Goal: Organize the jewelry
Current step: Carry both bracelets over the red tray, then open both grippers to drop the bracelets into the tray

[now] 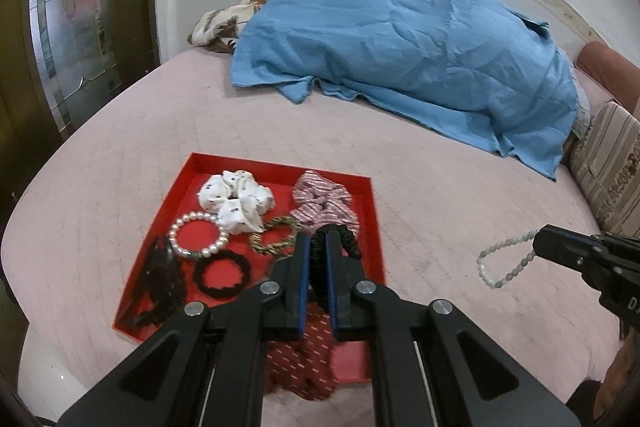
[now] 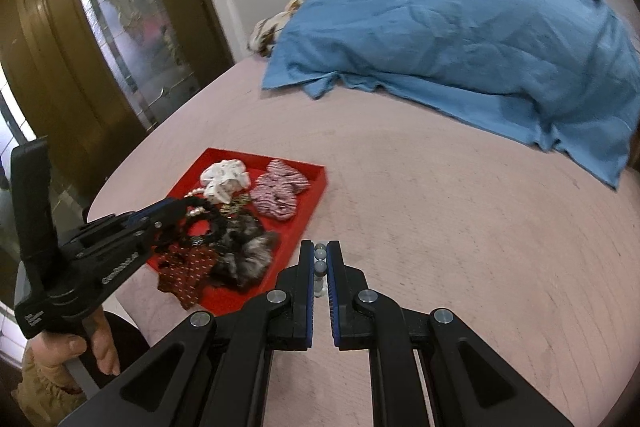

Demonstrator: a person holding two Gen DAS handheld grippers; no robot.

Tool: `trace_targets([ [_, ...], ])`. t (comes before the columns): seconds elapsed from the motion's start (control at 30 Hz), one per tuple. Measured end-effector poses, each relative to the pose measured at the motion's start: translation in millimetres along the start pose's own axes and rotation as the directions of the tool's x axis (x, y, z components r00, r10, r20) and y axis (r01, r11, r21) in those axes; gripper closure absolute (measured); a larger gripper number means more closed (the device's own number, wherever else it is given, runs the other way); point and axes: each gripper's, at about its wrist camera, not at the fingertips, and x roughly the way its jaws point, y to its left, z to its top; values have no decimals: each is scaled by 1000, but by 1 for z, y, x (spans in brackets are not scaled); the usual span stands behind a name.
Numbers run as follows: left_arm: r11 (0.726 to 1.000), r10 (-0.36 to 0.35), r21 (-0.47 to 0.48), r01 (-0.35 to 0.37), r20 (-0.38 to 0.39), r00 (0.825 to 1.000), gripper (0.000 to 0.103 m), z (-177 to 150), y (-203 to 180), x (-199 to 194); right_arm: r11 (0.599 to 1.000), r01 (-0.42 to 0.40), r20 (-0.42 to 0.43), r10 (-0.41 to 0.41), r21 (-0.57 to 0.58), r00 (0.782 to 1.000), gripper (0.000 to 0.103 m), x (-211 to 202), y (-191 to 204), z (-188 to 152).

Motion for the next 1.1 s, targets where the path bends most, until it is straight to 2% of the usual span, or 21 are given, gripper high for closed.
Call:
trace_targets([
  [0.23, 999, 23, -29, -23, 4, 1000, 96, 3, 33, 11, 998, -22, -35, 20, -57, 999, 96, 25, 35, 15],
  [0.47, 993, 18, -112, -20, -17, 1000, 96, -2, 69, 25, 995, -33, -65, 27, -98, 998, 96, 49, 60, 26],
  [0.9, 987, 45, -156, -49, -29, 999, 96, -10, 100, 41, 992, -44, -105, 32, -115, 994, 96, 103, 91, 60],
  [1.1, 976, 57, -209, -68, -59, 997, 96, -14, 119, 51, 993, -53, -115, 40, -109, 993, 96, 135, 102, 81],
])
